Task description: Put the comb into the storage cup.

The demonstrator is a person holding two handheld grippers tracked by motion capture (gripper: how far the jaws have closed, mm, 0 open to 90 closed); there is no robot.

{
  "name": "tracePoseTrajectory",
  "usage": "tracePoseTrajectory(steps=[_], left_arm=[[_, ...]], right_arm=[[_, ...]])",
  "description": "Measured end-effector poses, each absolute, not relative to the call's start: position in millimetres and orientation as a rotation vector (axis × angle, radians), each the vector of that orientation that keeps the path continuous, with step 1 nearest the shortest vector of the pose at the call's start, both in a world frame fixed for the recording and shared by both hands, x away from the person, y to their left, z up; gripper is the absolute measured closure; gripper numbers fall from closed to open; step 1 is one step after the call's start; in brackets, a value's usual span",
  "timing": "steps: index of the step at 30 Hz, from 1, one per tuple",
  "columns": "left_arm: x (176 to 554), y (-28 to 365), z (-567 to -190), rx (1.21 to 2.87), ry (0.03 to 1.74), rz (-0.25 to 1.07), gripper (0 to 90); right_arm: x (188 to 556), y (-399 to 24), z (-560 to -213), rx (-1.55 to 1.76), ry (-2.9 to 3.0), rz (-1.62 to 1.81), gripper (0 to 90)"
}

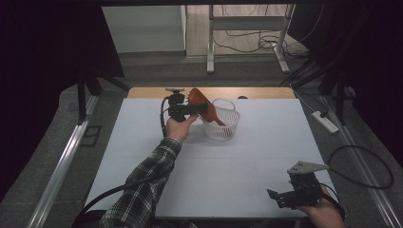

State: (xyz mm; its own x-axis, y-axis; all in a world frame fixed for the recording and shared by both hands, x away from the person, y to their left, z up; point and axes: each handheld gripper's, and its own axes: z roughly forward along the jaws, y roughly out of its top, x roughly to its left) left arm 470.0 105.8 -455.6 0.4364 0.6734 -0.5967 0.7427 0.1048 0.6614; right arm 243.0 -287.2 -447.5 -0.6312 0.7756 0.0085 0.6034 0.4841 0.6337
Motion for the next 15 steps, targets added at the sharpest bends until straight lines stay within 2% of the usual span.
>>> tracePoseTrajectory(steps=[15], left_arm=[[469.4,103.2,-451.7,1.635,1.249,-0.026,13.7]], right_arm=[[242.9,-287.1,-447.3,1.167,2.456,0.881,0.9]])
